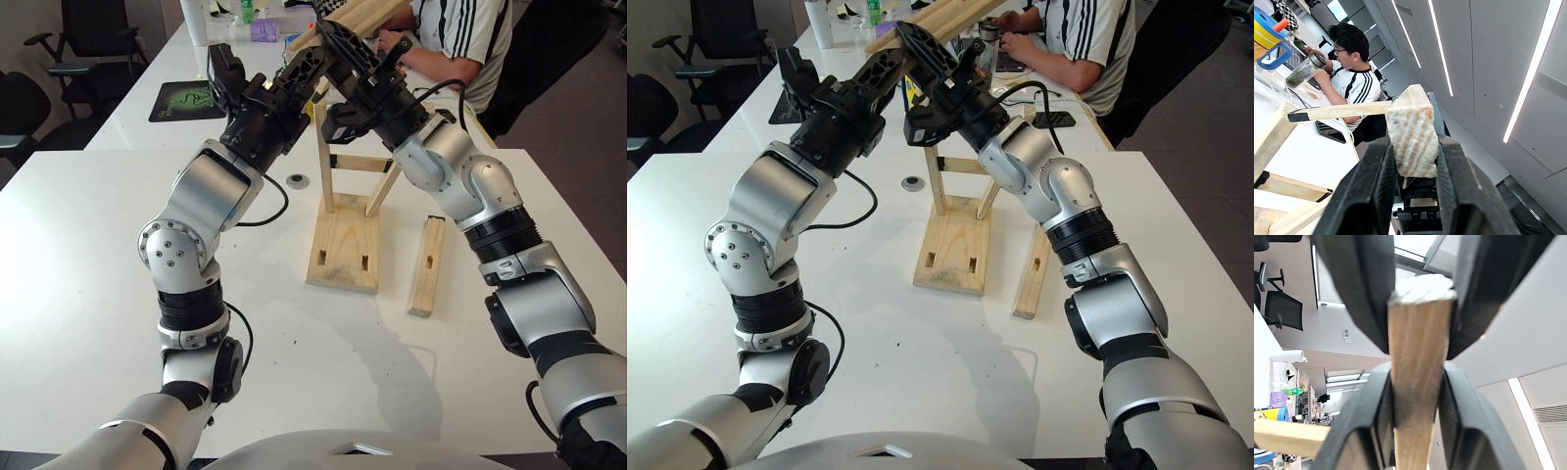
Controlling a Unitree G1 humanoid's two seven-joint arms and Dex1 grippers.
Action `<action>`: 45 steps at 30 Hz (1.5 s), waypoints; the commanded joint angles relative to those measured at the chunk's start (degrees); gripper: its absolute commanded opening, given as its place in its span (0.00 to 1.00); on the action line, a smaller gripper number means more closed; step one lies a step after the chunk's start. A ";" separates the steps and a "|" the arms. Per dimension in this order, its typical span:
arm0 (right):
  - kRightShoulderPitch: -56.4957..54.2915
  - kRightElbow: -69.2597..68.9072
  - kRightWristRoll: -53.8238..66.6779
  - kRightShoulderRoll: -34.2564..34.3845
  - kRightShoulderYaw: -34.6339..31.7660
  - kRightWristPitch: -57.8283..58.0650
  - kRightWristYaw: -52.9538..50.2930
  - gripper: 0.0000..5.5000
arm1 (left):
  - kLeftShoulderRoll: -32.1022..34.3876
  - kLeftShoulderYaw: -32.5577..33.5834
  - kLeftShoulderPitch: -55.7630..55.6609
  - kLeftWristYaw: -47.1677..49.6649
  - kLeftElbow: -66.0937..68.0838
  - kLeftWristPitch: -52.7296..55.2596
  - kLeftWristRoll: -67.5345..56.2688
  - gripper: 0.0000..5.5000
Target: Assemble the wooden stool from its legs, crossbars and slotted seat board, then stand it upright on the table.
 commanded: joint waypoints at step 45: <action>11.25 -22.82 123.13 -4.33 -61.06 87.77 19.74 0.19 | 29.77 -18.84 21.92 -30.96 -4.35 6.12 43.55 0.39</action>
